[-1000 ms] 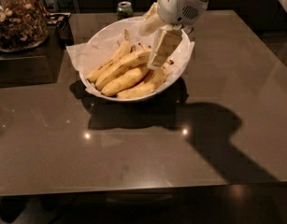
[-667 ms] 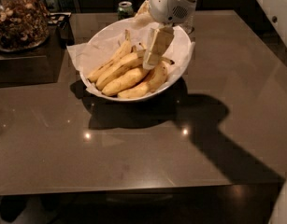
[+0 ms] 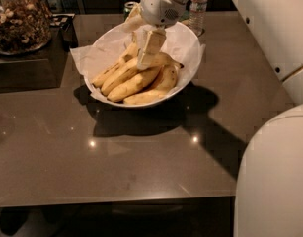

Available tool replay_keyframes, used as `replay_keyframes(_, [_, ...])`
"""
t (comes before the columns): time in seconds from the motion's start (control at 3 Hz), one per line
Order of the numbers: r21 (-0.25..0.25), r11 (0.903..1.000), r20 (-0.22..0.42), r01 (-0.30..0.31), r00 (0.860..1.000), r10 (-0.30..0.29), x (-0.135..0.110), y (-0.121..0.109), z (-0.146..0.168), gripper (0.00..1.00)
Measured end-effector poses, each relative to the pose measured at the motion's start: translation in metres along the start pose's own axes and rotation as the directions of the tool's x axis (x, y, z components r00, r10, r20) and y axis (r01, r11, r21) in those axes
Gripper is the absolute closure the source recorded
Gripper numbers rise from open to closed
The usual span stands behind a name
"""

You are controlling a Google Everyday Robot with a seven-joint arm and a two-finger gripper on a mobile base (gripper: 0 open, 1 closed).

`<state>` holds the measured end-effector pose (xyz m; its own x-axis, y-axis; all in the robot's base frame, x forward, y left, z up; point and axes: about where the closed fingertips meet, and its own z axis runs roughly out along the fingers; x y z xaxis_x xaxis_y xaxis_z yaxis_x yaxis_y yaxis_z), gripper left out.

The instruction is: Pick banana from white bowl

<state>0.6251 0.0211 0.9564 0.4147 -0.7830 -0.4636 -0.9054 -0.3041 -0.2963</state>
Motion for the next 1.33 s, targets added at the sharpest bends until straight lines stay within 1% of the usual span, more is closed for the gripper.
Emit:
replay_keyframes(0.33, [-0.03,0.9995,0.014,-0.007,1.0,0.008,0.007,0.0,0.016,0.34])
replay_keyframes(0.67, [-0.077,0.996,0.014,-0.046,0.999,0.047,0.021,0.013,0.033,0.35])
replay_keyframes(1.0, [-0.117,0.9906,0.008,-0.072,0.997,0.073,0.031,0.023,0.044,0.41])
replay_keyframes(1.33, [-0.146,0.9859,0.0,-0.082,0.997,0.083,0.037,0.03,0.05,0.6])
